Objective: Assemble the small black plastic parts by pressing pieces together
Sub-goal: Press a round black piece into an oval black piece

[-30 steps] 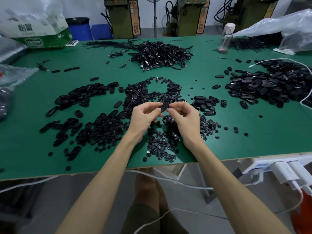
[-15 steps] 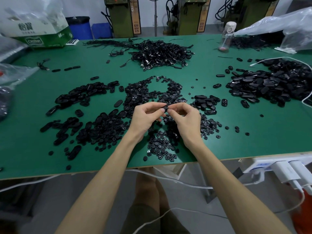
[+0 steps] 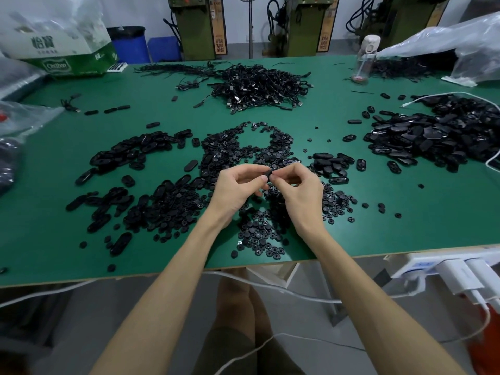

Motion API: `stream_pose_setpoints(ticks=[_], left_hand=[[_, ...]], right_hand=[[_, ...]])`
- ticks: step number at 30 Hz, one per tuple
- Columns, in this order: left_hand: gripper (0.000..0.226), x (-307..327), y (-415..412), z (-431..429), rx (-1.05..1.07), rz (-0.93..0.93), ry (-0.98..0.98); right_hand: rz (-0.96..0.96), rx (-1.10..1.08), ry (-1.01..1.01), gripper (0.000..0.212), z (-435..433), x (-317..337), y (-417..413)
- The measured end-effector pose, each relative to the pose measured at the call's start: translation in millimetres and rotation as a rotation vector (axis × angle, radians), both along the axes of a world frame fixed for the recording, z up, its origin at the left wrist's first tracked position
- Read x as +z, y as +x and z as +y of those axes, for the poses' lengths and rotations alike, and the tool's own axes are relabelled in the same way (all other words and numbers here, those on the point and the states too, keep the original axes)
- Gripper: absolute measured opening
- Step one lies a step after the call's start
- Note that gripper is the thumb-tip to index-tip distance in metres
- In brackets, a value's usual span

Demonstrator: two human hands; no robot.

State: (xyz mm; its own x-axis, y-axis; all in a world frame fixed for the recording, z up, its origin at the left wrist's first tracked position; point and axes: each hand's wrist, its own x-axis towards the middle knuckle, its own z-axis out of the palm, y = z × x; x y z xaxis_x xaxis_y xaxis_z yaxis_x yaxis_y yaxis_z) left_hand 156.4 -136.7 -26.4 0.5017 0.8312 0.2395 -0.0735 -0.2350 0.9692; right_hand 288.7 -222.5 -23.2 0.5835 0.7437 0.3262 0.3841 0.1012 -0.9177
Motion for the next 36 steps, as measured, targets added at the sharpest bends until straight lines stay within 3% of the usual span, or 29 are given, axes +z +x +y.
stream_pose_setpoints(ticks=[5,18,36], left_hand=[[0.023,-1.8,0.0,1.6,0.001,0.008,0.0],[0.016,-3.8,-1.4,4.7,0.089,-0.026,-0.019],[0.014,-2.0,-0.4,0.0,0.049,0.056,0.025]], right_hand=[[-0.077,0.018,-0.016,0.004,0.0,1.3,-2.1],[-0.155,0.145,-0.047,0.033,-1.9,8.6,-6.6],[0.001,0.046,-0.038,0.011,1.4,0.2,0.1]])
